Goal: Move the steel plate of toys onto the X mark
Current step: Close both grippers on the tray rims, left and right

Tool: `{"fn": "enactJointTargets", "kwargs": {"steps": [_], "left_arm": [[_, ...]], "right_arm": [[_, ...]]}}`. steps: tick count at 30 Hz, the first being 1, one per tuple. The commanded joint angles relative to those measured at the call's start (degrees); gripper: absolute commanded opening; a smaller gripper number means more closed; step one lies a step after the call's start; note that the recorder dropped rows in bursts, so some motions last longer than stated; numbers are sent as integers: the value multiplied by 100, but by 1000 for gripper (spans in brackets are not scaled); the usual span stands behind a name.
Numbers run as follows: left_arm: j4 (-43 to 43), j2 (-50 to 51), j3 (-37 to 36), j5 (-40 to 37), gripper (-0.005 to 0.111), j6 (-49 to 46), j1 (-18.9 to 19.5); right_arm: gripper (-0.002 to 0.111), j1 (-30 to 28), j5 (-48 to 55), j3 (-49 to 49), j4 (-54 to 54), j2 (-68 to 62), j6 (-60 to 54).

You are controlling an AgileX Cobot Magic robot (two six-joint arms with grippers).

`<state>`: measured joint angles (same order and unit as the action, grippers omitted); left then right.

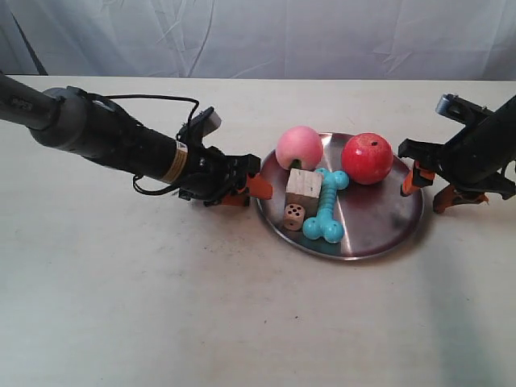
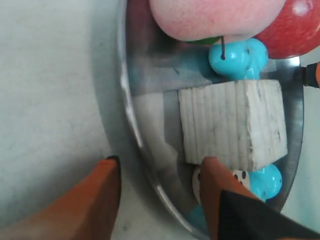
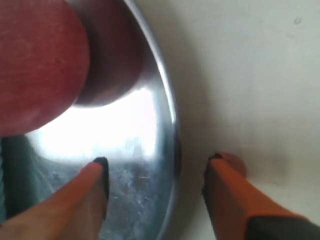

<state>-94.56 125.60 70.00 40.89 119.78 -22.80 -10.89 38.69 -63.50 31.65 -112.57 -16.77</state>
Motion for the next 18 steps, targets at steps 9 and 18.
{"fn": "enactJointTargets", "kwargs": {"steps": [9, 18], "left_arm": [[543, 12, 27, -350, 49, 4, -145], [522, 12, 27, -661, 35, -21, -467]], "right_arm": [[55, -38, -444, -24, 354, -402, -39], [55, -38, -171, -24, 369, -657, -77]]}}
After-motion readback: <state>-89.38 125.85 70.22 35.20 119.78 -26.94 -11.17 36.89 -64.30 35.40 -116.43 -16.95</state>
